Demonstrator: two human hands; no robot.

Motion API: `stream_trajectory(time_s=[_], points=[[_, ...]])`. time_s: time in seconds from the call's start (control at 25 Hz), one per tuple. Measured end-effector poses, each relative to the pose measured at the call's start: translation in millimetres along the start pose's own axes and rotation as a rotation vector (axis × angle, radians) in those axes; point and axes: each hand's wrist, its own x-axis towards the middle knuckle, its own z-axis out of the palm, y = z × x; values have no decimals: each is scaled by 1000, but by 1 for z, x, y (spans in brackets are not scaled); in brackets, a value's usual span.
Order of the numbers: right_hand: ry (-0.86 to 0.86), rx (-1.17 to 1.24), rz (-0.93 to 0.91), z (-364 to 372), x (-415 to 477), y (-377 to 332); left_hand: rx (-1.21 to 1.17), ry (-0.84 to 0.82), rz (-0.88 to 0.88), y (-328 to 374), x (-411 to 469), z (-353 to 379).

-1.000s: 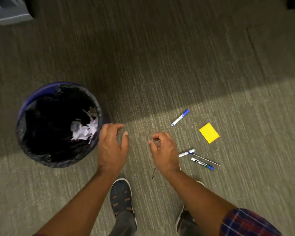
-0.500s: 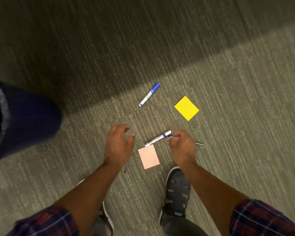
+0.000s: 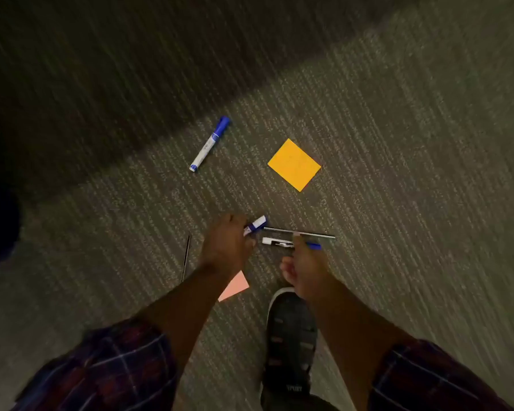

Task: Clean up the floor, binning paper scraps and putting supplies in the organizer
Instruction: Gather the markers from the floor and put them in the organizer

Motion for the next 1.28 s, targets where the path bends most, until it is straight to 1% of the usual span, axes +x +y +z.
stream_trajectory(time_s=[0.08,0.12,0.16,0.24,0.32,0.36,0.48,0.56,0.68,0.8,1.0,1.08,1.2,1.28], points=[[16,29,7,5,4,-1,77,-26,30,-1,8,-1],[28,37,6,7,5,-1,65,-36,32,-1,10,-4],[37,47,7,9,4,-1,7,-29,12,1,11,-10],[42,64,9,12,0,0,-211,19,-131,2,18,-29],[55,78,5,15,-1,0,-430,124,-246,3,32,-52],[58,72,10,15,0,0,-478,192,-267,4,40,-64],[48,78,19,17,1,0,-463,394,-306,-1,69,-92],[52,84,-2,18,1,3,-443,465,-322,-9,88,-102],[68,78,-33,18,2,2,-442,408,-322,-14,111,-104],[76,76,-54,19,3,5,-383,355,-308,-23,123,-97],[90,0,-109,19,3,8,-239,329,-239,-25,126,-96],[122,-49,-140,21,-1,8,-274,299,-213,-26,118,-99],[151,-139,-218,26,-22,6,-331,279,-227,-34,94,-104],[167,-181,-286,29,-45,-1,-475,225,-260,-37,73,-108]])
